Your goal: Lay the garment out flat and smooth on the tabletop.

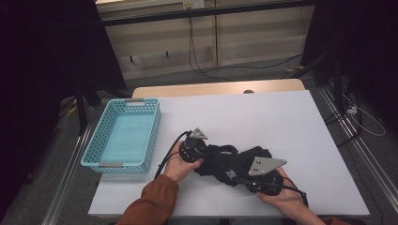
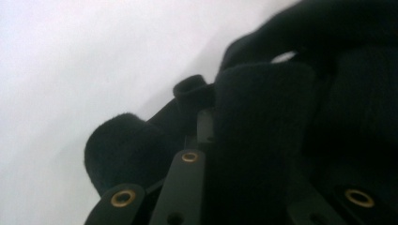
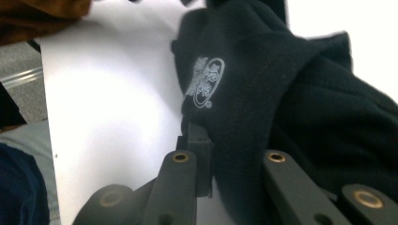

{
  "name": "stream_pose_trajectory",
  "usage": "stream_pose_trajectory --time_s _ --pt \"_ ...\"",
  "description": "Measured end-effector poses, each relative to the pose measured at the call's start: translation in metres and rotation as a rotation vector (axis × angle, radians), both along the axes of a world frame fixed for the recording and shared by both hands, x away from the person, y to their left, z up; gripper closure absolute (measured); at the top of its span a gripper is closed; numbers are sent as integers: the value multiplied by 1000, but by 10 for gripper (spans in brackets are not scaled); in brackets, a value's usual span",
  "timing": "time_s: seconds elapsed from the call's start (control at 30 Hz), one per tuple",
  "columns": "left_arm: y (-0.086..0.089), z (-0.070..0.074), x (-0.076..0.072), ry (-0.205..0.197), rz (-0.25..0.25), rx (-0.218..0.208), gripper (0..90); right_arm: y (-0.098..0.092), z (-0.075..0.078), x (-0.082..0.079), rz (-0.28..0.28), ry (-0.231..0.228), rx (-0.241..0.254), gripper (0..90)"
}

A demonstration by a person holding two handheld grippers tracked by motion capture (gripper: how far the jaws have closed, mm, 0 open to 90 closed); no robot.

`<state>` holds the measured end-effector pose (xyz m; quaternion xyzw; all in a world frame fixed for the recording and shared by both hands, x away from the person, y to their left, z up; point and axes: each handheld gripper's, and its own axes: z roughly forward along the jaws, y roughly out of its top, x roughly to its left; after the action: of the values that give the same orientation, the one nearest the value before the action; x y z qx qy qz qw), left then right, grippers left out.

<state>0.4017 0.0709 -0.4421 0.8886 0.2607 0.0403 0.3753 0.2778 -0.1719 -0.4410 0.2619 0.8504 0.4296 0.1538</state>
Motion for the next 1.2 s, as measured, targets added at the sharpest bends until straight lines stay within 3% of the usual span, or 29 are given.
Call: stream_pose_trajectory --time_s 0.03,0.1,0.2,0.37,0.57,0.73,0.83,0.9,1.0,1.1,1.2 --pt "5 0 -10 0 -3 2 864 -2 0 -2 -7 -3 -4 820" --pt "8 0 -15 -1 3 -3 863 -3 0 -3 -10 -3 -10 819" --pt "19 -3 -33 28 20 -9 842 -9 0 -5 -31 -5 -15 813" --pt "25 -1 -43 17 -2 -15 788 -10 1 -3 -46 -10 -17 800" --pt "32 14 -34 -45 56 -84 550 -10 2 -2 -47 -16 -8 790" --pt "31 33 -25 -91 84 -143 472 -9 2 -1 -49 -15 -5 789" --pt "27 43 -21 -124 95 -161 446 -8 2 0 -46 -15 -5 788" --pt "20 47 -16 -143 85 -151 450 -8 2 0 -45 -15 -5 788" --pt "7 43 -2 -121 69 -152 484 -8 1 0 -43 -16 -7 788" --pt "-8 30 12 -88 40 -129 525 -7 1 -1 -42 -17 -9 788" --pt "-17 15 20 -40 34 -128 493 -8 1 -1 -40 -16 -7 788"
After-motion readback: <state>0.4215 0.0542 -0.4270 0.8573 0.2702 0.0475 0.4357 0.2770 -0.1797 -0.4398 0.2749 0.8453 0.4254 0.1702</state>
